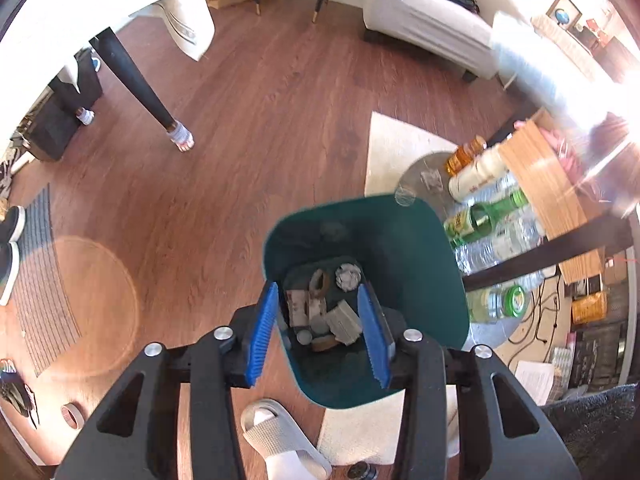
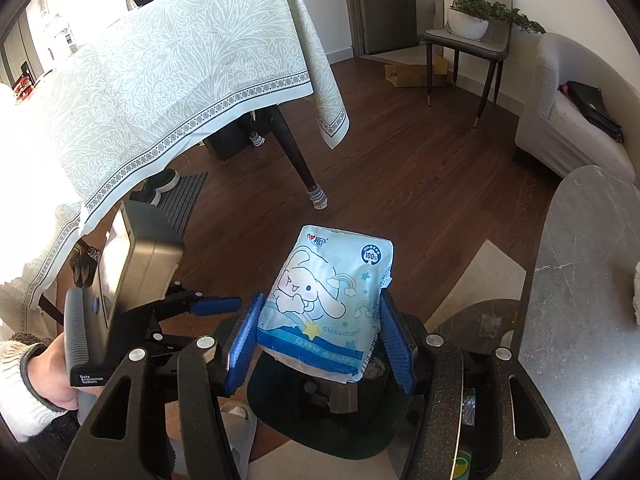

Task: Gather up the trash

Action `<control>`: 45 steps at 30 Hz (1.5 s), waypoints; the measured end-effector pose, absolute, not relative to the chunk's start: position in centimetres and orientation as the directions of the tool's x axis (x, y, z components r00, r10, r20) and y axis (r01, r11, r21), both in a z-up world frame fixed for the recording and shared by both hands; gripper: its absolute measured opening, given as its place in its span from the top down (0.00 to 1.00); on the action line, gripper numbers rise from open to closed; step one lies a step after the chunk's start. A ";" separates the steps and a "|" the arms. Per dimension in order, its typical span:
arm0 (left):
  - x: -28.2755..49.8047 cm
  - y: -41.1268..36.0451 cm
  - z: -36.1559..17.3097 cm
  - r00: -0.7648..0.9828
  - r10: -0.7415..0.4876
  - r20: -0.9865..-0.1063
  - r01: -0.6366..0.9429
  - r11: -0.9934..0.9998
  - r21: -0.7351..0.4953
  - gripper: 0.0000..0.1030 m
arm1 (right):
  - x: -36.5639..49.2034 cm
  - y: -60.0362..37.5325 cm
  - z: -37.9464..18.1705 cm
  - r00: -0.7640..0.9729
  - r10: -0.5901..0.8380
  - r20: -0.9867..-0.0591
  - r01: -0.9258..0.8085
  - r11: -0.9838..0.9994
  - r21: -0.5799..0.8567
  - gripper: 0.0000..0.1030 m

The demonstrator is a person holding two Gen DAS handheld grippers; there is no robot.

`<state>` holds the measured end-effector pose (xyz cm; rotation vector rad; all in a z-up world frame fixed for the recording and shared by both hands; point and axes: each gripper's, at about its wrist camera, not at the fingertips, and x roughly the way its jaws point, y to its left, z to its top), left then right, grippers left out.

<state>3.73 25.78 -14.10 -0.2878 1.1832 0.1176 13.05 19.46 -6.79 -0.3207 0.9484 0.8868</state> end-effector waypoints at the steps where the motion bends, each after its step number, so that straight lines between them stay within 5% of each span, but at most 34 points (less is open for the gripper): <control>1: 3.8 26.0 -13.6 0.388 -0.052 -0.920 -0.248 0.956 -0.159 0.61 | 12.9 19.5 -7.0 0.274 0.508 -0.817 -0.780 0.614 0.120 0.44; 33: 4.8 23.8 0.4 0.690 -0.058 -0.721 -0.185 0.950 -0.253 0.71 | 10.9 19.0 -16.4 0.111 0.292 -0.950 -0.803 0.589 0.087 0.43; 39: 5.1 22.9 2.0 0.721 -0.048 -0.691 -0.171 0.954 -0.245 0.71 | 11.1 18.6 -17.2 0.106 0.276 -0.955 -0.801 0.593 0.082 0.29; 45: 5.5 22.5 3.6 0.754 -0.053 -0.654 -0.159 0.952 -0.261 0.71 | 10.7 17.9 -16.7 0.093 0.301 -0.949 -0.805 0.583 0.106 0.28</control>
